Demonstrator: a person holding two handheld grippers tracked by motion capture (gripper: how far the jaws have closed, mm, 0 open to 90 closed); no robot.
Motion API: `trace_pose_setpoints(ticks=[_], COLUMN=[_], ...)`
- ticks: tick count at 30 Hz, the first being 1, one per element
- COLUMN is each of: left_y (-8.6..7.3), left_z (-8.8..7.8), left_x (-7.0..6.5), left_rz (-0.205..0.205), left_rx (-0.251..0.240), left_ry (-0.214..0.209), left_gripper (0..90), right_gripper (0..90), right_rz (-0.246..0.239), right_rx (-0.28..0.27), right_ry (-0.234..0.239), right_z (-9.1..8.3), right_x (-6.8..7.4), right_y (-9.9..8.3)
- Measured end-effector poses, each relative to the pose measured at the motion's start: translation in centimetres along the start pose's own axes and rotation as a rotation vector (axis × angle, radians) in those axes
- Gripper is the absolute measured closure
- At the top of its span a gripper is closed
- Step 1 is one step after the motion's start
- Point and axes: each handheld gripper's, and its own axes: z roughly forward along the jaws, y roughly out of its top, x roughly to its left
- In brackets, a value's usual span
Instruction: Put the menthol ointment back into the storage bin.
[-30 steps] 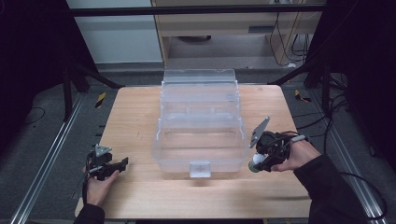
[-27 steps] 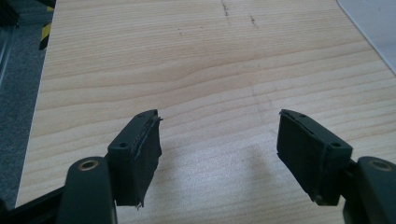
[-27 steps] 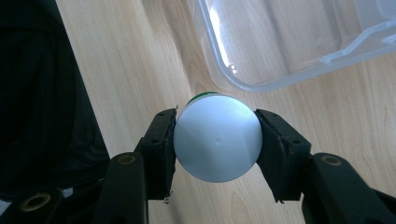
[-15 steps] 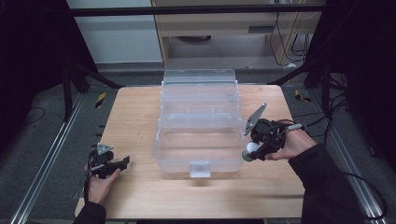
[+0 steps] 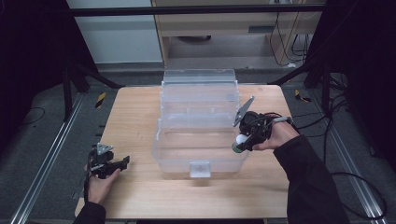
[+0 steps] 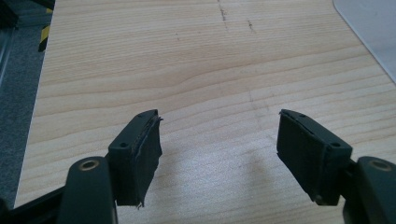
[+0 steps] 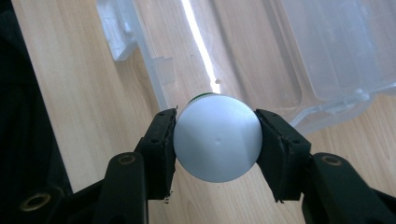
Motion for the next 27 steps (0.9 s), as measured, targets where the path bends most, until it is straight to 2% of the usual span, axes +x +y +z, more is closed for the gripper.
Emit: trace_pose_setpoints(ticks=[3, 4, 6, 7, 11, 12, 14, 15, 24, 25, 27], left_y=[0.0, 0.0, 0.0, 0.0, 0.0, 0.0, 0.0, 0.0, 0.0, 0.0, 0.0], left_z=[0.0, 0.0, -0.1, -0.1, -0.1, -0.1, -0.1, -0.1, -0.1, -0.1, -0.1], left_x=[0.0, 0.0, 0.0, 0.0, 0.0, 0.0, 0.0, 0.0, -0.1, -0.1, -0.1], left_rz=[0.0, 0.0, -0.001, 0.0, 0.001, 0.002, 0.001, 0.001, 0.003, 0.004, 0.004], left_rx=[-0.001, -0.002, -0.002, -0.003, -0.003, -0.004, -0.005, -0.005, -0.005, -0.004, -0.004], left_ry=[-0.001, 0.0, -0.001, -0.001, -0.002, -0.002, -0.003, -0.003, -0.005, -0.004, -0.005], left_gripper=[30.0, 30.0, 30.0, 30.0, 30.0, 30.0, 30.0, 30.0, 30.0, 30.0, 30.0], right_gripper=[50.5, 50.5, 50.5, 50.5, 50.5, 50.5, 50.5, 50.5, 50.5, 50.5, 50.5], right_rz=[0.01, -0.006, -0.001, -0.014, -0.019, -0.004, -0.016, 0.0, 0.006, -0.005, 0.009], right_rx=[0.007, 0.005, 0.018, 0.018, 0.014, 0.021, 0.02, 0.03, 0.044, 0.045, 0.053], right_ry=[0.007, 0.005, 0.006, -0.003, 0.015, 0.017, 0.019, 0.019, 0.019, 0.019, 0.025], right_z=[0.6, 1.0, 1.5, 1.8, 2.6, 2.8, 3.2, 3.4, 4.9, 5.0, 5.4], right_x=[-0.2, -0.4, -0.5, -0.5, -0.6, -0.6, -0.8, -0.7, -1.1, -1.2, -1.2], right_y=[0.1, 0.1, 0.2, 0.2, 0.5, 0.5, 0.4, 0.3, -0.2, -0.3, -0.4])
